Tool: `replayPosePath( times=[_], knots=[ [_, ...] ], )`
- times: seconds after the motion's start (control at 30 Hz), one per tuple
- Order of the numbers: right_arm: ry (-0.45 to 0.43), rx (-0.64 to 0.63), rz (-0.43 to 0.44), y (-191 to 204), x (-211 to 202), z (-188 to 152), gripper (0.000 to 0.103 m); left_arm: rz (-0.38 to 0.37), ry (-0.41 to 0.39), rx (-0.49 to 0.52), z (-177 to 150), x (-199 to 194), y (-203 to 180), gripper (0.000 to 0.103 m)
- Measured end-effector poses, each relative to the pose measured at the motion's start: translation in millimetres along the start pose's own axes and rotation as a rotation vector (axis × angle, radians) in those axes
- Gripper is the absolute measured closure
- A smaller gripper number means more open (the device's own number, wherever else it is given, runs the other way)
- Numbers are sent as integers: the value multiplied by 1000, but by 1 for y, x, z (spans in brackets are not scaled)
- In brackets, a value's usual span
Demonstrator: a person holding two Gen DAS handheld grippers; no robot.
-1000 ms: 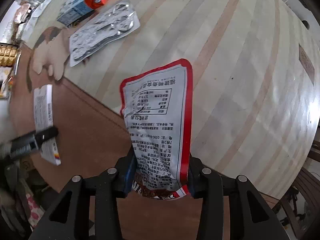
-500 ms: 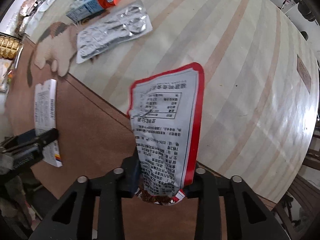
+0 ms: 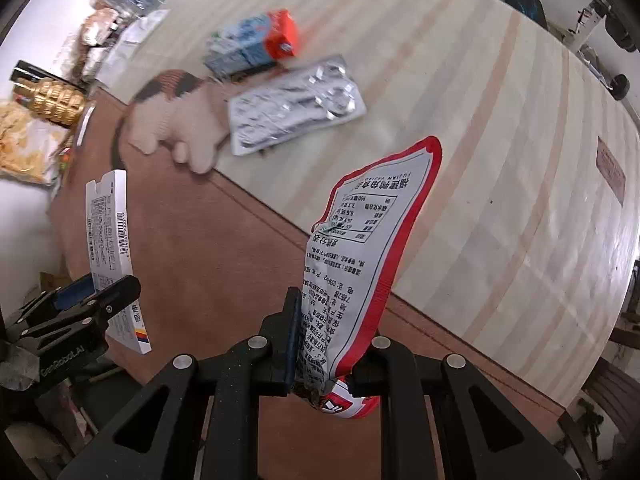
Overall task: Collect trash
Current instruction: 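Lift the leaflet and wrapper and turn toward the trash bin, then hold both items over the trash bin and open both tools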
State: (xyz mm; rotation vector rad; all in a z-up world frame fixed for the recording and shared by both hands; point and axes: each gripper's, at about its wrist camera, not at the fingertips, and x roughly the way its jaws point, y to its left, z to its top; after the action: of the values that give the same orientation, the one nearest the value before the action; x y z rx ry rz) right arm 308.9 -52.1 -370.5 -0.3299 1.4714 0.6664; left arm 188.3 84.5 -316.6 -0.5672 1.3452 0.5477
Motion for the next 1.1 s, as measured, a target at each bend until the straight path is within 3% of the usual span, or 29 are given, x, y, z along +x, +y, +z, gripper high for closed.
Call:
replayPosePath(
  times=[0.27, 0.4, 0.6, 0.83, 1.0, 1.1],
  knots=[
    [-91, -72, 43, 36, -65, -44, 84, -41, -135, -46, -57, -67, 36, 33],
    [-123, -115, 64, 71, -89, -92, 84, -66, -176, -82, -86, -79, 56, 33],
    [-105, -188, 95, 128, -88, -177, 85, -129, -173, -192, -171, -88, 114, 33],
    [29, -253, 116, 172, -22, -263, 85, -167, -19, -357, -252, -21, 187, 33],
    [145, -314, 95, 192, 65, -299, 85, -203, 94, -489, -280, 78, 234, 33],
    [195, -352, 65, 198, 143, -310, 84, -222, 145, -527, -287, 146, 252, 33]
  ],
)
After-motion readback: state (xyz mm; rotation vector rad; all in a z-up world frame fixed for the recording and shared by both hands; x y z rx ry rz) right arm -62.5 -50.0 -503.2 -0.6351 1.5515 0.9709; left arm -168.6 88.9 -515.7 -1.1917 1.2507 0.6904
